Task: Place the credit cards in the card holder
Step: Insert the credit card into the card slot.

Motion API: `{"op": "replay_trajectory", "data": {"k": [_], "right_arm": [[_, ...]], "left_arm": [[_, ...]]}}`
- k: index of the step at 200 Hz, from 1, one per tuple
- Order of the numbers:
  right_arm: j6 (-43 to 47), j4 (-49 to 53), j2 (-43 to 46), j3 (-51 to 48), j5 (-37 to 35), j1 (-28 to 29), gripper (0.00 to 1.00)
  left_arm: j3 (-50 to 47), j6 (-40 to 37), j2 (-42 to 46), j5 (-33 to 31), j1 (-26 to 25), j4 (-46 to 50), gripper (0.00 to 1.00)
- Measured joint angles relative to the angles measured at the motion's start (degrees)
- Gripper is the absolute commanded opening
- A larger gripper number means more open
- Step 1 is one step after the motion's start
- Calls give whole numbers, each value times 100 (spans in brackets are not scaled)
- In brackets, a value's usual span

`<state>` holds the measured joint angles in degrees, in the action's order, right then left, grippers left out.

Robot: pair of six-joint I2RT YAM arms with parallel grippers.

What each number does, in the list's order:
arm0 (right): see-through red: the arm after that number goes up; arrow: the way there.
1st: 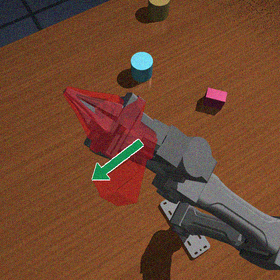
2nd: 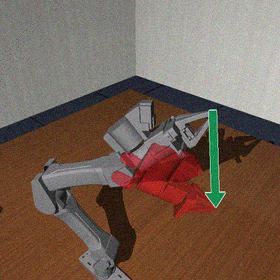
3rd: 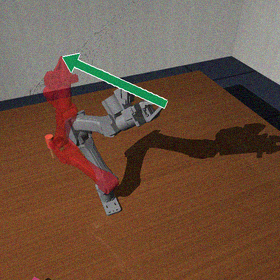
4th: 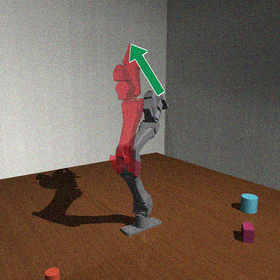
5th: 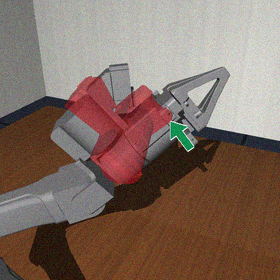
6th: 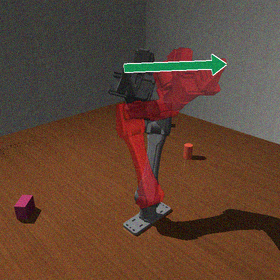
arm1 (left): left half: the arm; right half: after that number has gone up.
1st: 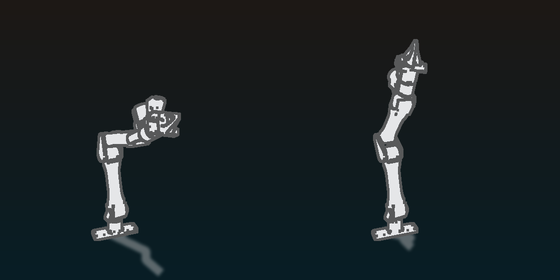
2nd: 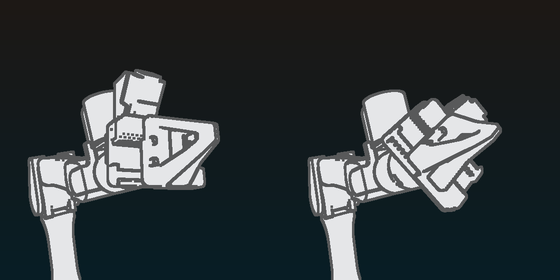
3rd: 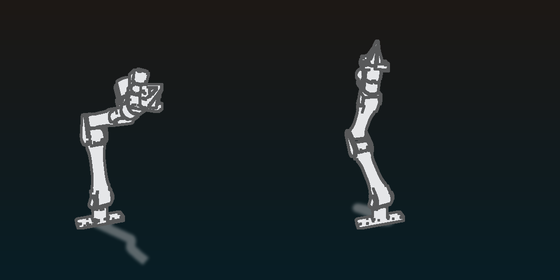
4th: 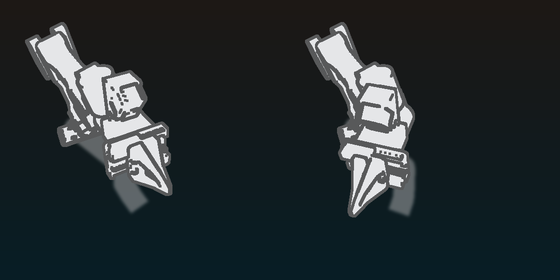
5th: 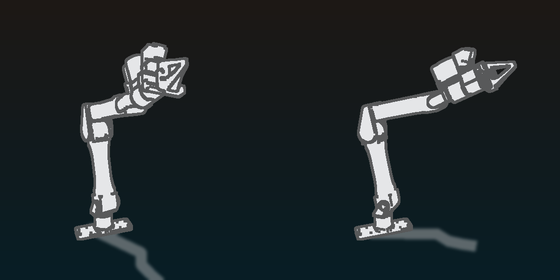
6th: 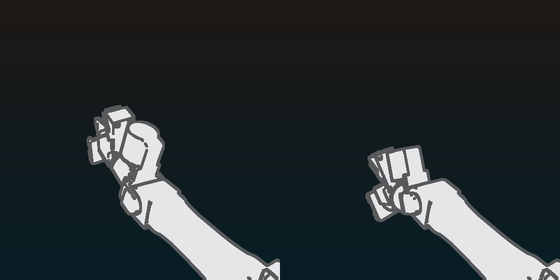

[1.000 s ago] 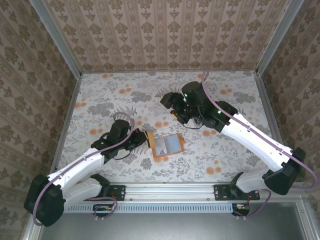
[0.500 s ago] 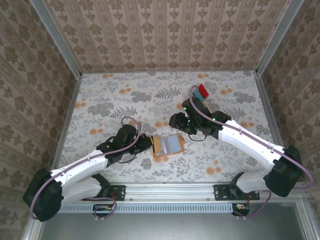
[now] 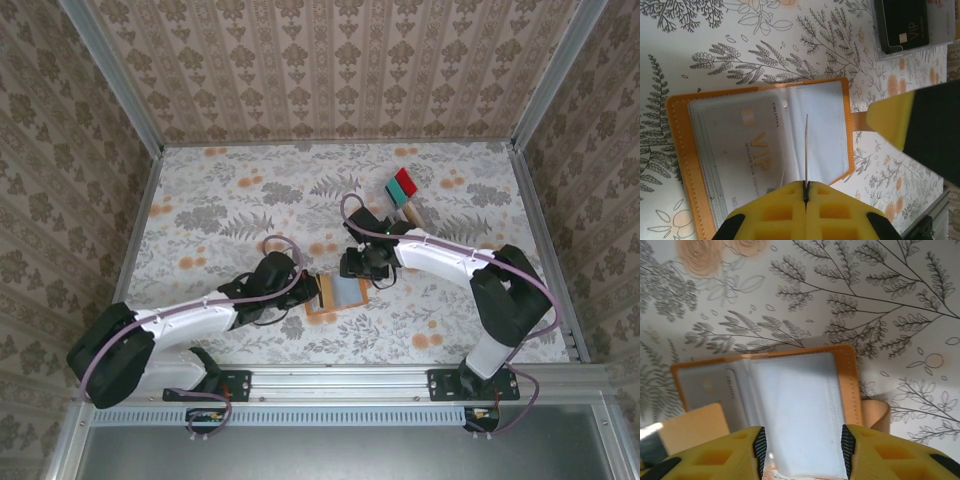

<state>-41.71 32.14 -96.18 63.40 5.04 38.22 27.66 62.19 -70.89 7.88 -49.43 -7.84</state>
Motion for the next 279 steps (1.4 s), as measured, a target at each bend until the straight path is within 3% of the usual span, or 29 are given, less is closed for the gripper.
{"op": "replay_trajectory", "data": {"k": [98,177,193,213,279], "right_arm": [[431,562,2,-48,-739,-11,60],[428,535,50,-461,-820,-164,61],[452,463,179,-542,-765,-262,54],[509,247,310,-680,-498,-439,39],[603,-275,155,-848,39,-549,12]], "left_arm": [[68,-2,-225,-39,-11,-195,0],[92,-2,-424,-61,-48,-247,0],[94,-2,-444,-68,-48,-262,0],[96,-2,-479,-81,-48,-297,0],[107,2,-743,-107,-48,-514,0]]}}
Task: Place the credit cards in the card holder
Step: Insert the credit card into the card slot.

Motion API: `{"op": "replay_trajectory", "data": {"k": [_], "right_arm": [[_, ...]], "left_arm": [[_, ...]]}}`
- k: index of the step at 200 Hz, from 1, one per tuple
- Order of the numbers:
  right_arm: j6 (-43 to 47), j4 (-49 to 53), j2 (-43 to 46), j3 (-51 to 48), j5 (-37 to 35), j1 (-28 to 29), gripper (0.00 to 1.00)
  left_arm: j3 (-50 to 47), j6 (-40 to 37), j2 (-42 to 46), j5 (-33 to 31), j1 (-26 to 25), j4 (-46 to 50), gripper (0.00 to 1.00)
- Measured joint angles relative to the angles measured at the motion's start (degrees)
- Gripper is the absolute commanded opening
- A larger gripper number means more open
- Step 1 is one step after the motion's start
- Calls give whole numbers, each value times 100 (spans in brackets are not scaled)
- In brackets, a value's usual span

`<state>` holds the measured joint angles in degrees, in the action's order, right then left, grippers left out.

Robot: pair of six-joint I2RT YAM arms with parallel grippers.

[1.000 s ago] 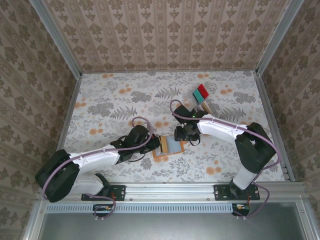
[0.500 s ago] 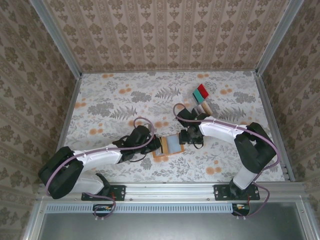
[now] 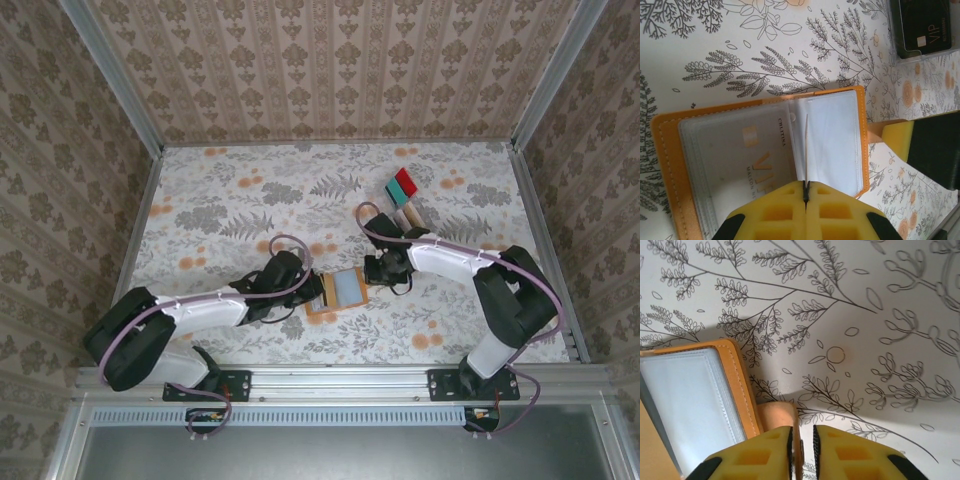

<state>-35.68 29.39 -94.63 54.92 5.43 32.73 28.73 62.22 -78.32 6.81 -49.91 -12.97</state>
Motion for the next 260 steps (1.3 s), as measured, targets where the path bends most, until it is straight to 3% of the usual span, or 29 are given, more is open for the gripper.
{"op": "replay_trajectory", "data": {"k": [20,191,219,260], "right_arm": [[-13,-114,-31,-111,111,0,7],[-337,-745,140,-667,291,4,6],[-372,-743,157,-678,243,20,18],[-310,-295,485,-678,-2,-48,44]], "left_arm": [[9,31,-98,0,-7,-114,0],[175,254,-800,-24,-236,-776,0],[179,275,-804,-35,-258,-828,0],[179,282,-804,-68,-260,-828,0]]}}
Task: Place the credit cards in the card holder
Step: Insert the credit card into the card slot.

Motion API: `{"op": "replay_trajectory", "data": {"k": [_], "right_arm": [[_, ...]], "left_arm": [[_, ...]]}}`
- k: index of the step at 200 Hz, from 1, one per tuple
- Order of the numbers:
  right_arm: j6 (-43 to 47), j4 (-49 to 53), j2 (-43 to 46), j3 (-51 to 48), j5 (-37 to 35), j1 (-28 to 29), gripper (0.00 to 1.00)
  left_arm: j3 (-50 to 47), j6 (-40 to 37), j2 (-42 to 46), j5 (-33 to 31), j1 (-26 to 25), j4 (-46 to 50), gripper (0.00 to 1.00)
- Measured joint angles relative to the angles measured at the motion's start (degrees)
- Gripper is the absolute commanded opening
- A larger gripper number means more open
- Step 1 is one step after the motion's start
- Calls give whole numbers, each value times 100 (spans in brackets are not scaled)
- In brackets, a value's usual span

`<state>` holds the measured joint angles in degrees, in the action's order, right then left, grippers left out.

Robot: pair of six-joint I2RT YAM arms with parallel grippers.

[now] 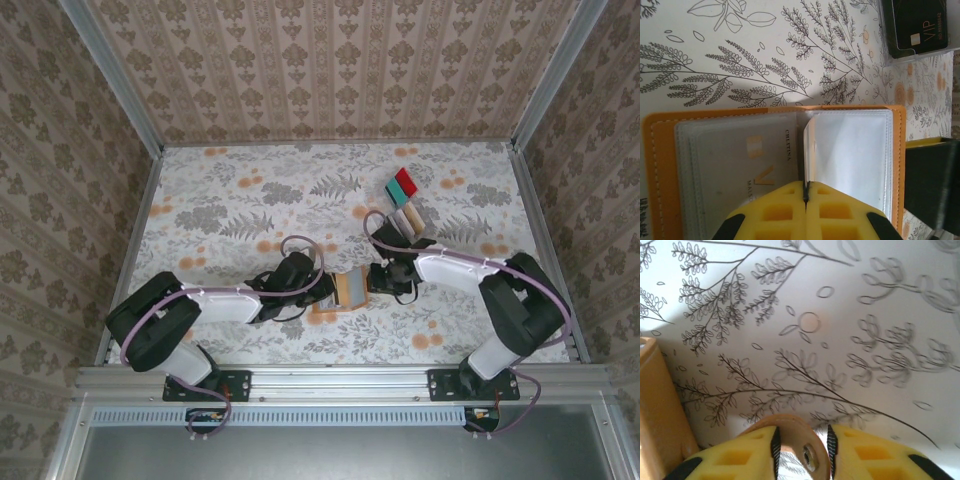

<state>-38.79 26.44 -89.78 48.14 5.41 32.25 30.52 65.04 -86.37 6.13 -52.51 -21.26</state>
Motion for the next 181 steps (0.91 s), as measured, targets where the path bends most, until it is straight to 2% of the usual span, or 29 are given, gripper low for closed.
{"op": "replay_trajectory", "data": {"k": [34,70,118,152,181], "right_arm": [[111,297,748,50,-50,-280,43],[160,-28,1163,125,496,-236,21],[175,-216,354,293,833,-68,14],[282,-22,-229,293,507,-68,11],[280,46,-387,249,284,-68,9]], "left_arm": [[0,13,0,0,-2,0,0],[4,13,0,0,-2,17,0],[146,13,-74,2,-28,37,0],[151,13,-179,2,-33,20,0],[186,13,-275,7,-35,13,1]]}}
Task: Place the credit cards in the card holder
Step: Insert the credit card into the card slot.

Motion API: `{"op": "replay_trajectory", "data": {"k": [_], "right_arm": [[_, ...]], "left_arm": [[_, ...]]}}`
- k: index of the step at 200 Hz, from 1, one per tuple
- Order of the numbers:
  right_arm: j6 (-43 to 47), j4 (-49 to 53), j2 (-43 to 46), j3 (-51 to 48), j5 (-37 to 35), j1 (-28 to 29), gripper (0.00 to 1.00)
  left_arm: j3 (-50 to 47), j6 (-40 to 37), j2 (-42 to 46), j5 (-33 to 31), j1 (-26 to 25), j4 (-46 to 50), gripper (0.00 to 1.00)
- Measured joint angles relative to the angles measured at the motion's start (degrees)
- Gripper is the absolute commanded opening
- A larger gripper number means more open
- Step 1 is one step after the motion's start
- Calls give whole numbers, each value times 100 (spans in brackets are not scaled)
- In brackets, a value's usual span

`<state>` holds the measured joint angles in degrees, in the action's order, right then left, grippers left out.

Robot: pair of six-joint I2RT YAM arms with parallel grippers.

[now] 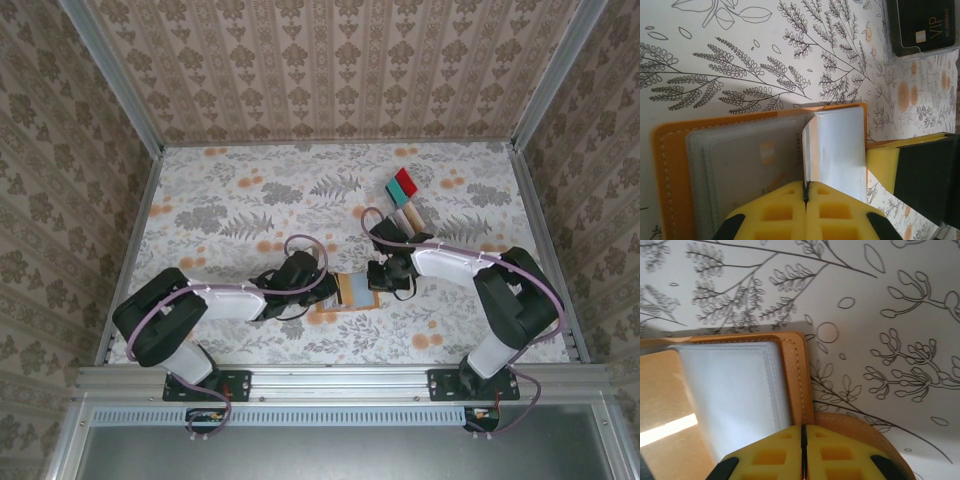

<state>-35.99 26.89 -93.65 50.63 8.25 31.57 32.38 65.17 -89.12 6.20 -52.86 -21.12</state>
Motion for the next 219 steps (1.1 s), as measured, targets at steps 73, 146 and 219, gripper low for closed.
{"op": "replay_trajectory", "data": {"k": [73,146,219], "right_arm": [[-129,-378,118,-278,13,-2,9],[-219,-444,142,-323,37,-7,10],[-323,-448,144,-326,70,-13,11]], "left_arm": [[177,-26,-361,50,-37,-122,3],[472,-157,-577,120,-162,-90,6],[1093,-634,-776,149,-197,839,15]]}}
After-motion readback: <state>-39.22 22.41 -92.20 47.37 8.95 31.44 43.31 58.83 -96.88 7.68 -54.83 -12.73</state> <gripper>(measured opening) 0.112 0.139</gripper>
